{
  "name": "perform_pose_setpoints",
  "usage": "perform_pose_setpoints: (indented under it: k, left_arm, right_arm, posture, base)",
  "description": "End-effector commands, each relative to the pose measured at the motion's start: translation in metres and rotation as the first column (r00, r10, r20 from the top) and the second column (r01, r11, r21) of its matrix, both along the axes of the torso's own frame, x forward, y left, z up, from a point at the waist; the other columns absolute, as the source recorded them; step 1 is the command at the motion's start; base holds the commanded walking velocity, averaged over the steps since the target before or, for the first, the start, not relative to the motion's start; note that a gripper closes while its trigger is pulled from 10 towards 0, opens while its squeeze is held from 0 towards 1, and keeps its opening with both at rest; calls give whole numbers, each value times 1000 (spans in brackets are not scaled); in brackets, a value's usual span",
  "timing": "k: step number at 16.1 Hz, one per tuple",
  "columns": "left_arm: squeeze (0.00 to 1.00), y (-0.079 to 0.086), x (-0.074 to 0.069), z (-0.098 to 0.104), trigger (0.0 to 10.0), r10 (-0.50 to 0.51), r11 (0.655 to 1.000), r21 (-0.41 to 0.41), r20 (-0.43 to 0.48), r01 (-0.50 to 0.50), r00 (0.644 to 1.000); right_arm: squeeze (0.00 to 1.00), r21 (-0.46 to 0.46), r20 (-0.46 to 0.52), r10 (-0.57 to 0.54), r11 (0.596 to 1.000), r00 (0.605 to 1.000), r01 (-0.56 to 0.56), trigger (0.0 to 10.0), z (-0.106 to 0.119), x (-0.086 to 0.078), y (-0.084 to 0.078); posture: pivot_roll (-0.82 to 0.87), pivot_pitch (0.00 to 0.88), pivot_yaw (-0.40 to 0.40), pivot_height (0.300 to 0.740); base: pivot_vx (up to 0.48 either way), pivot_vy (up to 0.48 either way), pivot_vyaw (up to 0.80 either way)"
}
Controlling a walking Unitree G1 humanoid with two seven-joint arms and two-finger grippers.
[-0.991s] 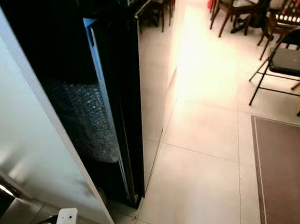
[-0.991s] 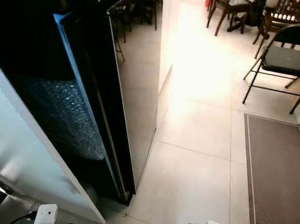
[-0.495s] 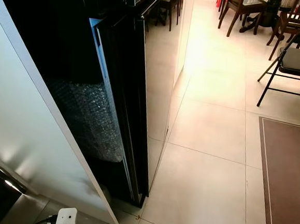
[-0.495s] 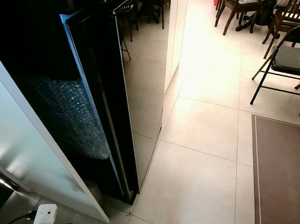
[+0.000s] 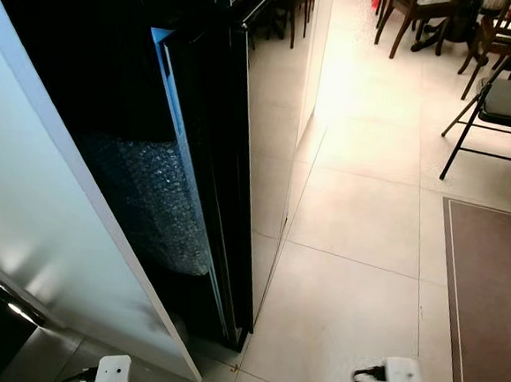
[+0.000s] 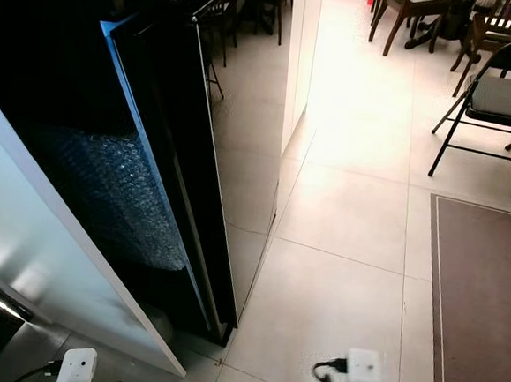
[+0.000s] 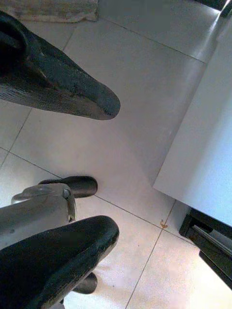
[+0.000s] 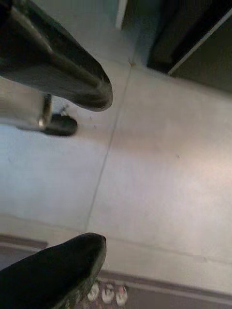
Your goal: Restocking fridge
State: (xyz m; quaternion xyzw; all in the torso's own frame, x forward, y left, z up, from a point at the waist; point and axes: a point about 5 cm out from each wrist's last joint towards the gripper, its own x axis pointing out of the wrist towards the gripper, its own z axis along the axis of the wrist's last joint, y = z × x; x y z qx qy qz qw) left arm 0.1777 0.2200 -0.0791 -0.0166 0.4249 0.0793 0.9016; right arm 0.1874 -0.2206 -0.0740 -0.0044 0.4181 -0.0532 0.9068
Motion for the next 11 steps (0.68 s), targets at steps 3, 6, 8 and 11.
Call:
perform_pose_setpoints:
  k: [3,6,8,11]
  left_arm:
    - [0,1,-4,-2,10000,5,1000,-2,-16,-5,1000]
    - [0,0,-3,-2,10000,5,1000,-2,-14,-5,1000]
    - [0,0,-3,-2,10000,2,1000,-3,-15,-2,1000]
    - [0,0,-3,-2,10000,-2,1000,-5,-16,2,1000]
  right_arm:
    - [0,10,-21,32,999,999,-32,10000,-5,-7,8]
    - [0,27,-35,26,999,999,-25,10000,-9,-12,14]
    - [0,27,-55,36,999,998,-34,10000,-11,-16,16]
    - [0,35,-92,44,999,995,-41,10000,-17,-28,20]
  posture:
    - [-82,81,49,740]
    - [-79,84,48,740]
    - [-75,92,55,740]
    - [-63,83,55,740]
  base:
    - [0,0,133]
    - [0,0,800]
    - [0,0,800]
    - [0,0,800]
